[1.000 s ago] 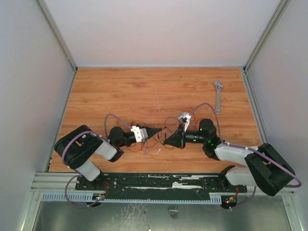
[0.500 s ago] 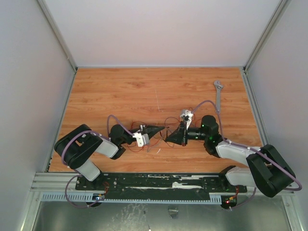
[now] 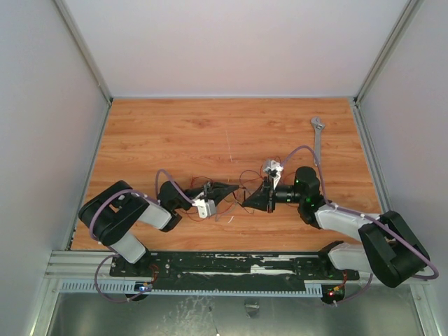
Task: Zip-tie the wires
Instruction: Tie the cable at the center of the board.
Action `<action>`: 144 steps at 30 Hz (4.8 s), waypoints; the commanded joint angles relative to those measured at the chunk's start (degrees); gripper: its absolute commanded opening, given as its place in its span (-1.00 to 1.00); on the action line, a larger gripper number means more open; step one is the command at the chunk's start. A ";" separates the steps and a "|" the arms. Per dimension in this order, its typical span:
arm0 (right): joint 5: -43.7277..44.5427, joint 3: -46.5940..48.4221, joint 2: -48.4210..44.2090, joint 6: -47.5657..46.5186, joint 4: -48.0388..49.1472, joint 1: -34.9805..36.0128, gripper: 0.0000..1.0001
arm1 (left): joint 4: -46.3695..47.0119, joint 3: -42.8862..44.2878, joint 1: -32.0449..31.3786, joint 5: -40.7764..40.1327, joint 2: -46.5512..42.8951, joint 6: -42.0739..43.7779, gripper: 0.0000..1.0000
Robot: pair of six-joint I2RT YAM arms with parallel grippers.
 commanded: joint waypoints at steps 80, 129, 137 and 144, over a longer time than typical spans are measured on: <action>-20.81 7.40 10.17 -0.48 6.71 -4.15 -1.00 | 18.45 0.56 2.65 5.37 -2.14 4.75 -1.00; -19.49 7.51 11.76 3.47 10.97 -3.03 -1.00 | 18.47 0.64 1.51 4.56 -2.14 4.90 -1.00; -19.78 7.81 12.34 5.89 12.93 -3.07 -1.00 | 18.47 0.42 1.38 4.55 -2.16 5.44 -1.00; -19.51 7.47 12.28 9.41 14.97 -3.36 -1.00 | 18.41 0.18 1.00 4.36 -2.33 6.21 -1.00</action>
